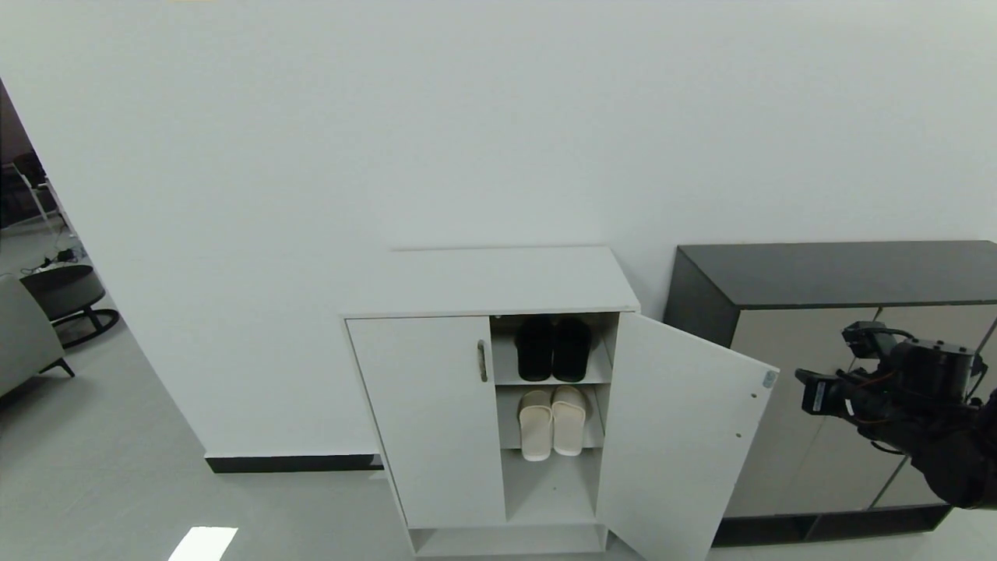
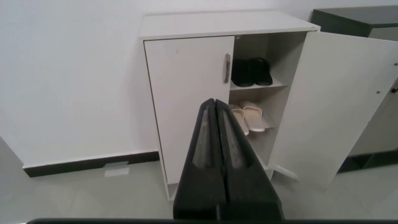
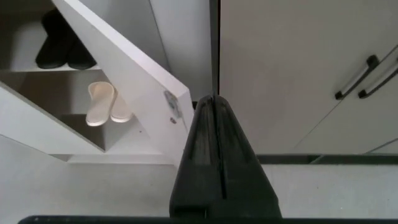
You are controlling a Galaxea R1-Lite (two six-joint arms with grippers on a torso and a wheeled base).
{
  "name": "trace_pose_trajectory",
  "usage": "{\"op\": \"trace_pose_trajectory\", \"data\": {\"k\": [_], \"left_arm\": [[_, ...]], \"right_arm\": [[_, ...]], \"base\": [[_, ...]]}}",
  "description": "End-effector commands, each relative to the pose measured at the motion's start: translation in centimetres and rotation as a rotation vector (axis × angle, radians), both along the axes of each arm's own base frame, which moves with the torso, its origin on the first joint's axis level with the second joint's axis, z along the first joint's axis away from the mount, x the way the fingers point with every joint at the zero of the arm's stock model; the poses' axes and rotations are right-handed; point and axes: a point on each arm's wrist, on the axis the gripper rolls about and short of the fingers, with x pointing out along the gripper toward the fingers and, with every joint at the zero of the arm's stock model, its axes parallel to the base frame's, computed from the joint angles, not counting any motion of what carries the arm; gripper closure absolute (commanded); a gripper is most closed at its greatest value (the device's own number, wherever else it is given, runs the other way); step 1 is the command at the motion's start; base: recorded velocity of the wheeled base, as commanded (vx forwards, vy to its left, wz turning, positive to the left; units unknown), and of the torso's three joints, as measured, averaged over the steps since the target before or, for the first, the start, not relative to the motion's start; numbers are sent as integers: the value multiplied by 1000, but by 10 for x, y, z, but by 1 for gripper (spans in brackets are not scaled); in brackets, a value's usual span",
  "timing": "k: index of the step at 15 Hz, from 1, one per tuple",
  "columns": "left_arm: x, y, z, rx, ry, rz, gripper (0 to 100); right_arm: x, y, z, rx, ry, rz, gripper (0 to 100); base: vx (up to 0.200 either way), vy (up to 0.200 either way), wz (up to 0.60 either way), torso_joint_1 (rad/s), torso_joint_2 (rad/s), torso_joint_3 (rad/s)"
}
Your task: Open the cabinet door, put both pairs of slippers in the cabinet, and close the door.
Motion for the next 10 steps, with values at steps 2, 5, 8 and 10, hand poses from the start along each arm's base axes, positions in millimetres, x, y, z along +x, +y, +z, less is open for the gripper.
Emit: {"op": "trace_pose_trajectory", "data": {"k": [2,5,8,10], "left_arm": [[0,0,0,0,1,0,100],[0,0,0,0,2,0,100],[0,0,0,0,2,0,100],[0,0,0,0,1,0,100]], "right_arm": [[15,-1,-23,1,30,2,100],[18,3,-24,2,29,17,100],[10,15,-23,10,36,61,100],[-5,26,-19,30,37,145,100]], "base": [[0,0,0,0,0,0],[0,0,0,0,0,0],[0,0,0,0,0,0],[0,0,0,0,0,0]]}}
